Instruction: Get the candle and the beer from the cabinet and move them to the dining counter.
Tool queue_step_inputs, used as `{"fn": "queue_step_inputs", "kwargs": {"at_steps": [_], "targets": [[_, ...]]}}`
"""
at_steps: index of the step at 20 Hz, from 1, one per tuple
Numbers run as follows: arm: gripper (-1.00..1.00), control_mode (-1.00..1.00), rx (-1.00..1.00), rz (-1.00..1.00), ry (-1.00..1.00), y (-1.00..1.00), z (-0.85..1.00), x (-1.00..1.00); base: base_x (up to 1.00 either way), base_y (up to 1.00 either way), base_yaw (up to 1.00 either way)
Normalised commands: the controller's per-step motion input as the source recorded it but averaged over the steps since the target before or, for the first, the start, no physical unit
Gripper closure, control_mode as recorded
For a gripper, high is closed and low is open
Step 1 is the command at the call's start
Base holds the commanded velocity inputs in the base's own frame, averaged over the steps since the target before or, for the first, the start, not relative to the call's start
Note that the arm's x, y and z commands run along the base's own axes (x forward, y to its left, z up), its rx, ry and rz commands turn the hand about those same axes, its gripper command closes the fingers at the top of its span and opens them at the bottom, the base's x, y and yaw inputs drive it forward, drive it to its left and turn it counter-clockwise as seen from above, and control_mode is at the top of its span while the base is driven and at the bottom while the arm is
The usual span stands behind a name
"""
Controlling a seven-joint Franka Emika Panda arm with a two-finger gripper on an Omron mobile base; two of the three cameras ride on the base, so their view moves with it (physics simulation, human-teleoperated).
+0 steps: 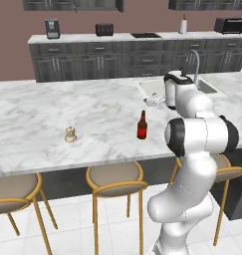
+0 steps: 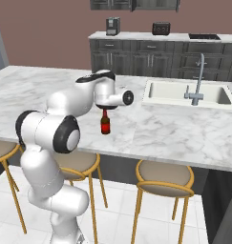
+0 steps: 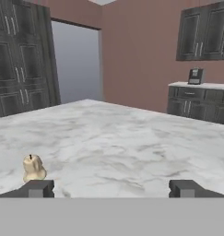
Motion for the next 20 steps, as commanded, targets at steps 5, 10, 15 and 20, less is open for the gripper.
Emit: {"fn": "queue_step_inputs", "kwargs": {"at_steps": [5,10,15,20], "targets": [[-1.0,-1.0,0.0,-0.16,-0.01,-0.22,0.57,-0.87,0.0,0.0,0.0],[-1.0,-1.0,0.0,-0.23,0.0,-0.24,0.57,-1.0,0.0,0.0,0.0],[-1.0,-1.0,0.0,-0.25,0.0,-0.21,0.51,-1.0,0.0,0.0,0.0],[-1.0,-1.0,0.0,-0.27,0.0,-0.18,0.46,-1.0,0.0,0.0,0.0]]}}
